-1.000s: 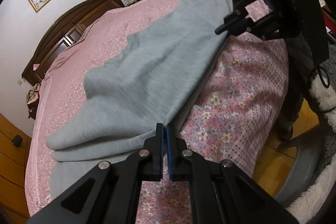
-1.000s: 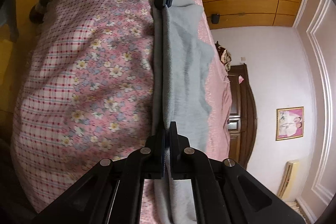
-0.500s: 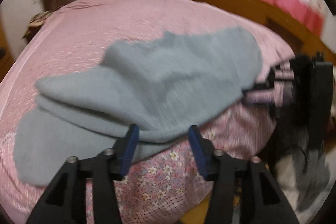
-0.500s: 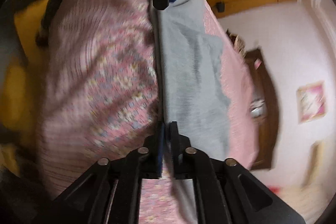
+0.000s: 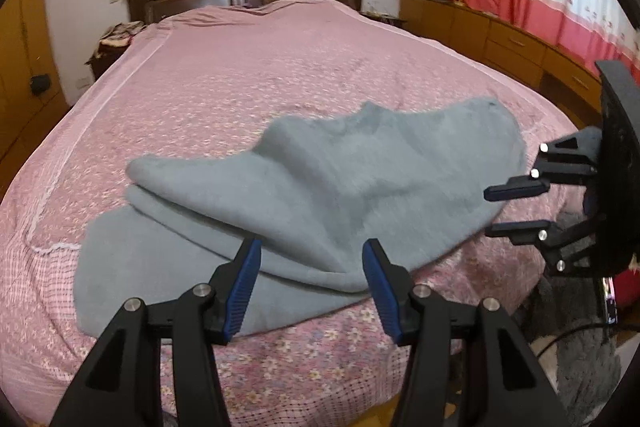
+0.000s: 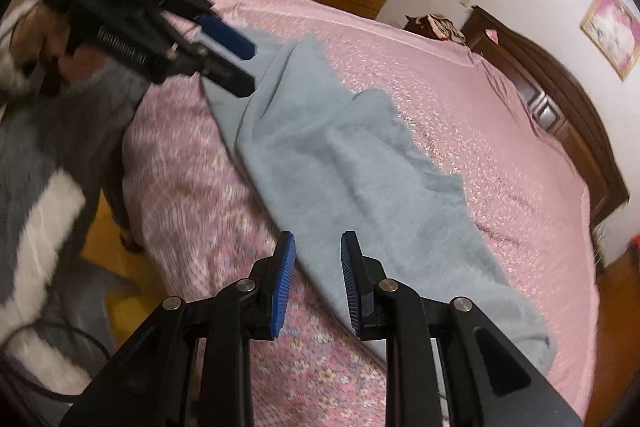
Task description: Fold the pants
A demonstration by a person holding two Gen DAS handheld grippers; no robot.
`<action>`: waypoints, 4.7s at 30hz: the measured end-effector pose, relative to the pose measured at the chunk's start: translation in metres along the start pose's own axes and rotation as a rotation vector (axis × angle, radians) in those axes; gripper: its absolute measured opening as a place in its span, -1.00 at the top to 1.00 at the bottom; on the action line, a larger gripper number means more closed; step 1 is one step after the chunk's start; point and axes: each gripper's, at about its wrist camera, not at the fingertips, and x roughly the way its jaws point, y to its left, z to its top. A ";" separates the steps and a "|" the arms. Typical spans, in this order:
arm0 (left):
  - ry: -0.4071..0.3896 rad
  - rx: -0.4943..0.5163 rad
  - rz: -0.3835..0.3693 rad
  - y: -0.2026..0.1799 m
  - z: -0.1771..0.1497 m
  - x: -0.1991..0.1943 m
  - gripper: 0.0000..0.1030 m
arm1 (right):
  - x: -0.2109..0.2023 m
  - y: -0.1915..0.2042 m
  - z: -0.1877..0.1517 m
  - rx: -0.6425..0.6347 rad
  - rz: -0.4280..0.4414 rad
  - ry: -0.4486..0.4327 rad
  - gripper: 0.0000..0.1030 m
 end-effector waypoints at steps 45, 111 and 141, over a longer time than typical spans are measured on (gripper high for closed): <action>-0.035 -0.576 0.117 0.208 -0.021 0.021 -0.14 | 0.205 0.067 0.194 -0.088 0.050 -0.095 0.54; -0.155 -0.757 0.106 0.245 -0.062 -0.043 -0.14 | 0.139 0.130 0.180 -0.172 0.425 -0.302 0.32; -0.171 -0.721 0.027 0.246 -0.052 -0.025 -0.14 | 0.216 0.078 0.209 -0.283 0.292 -0.203 0.93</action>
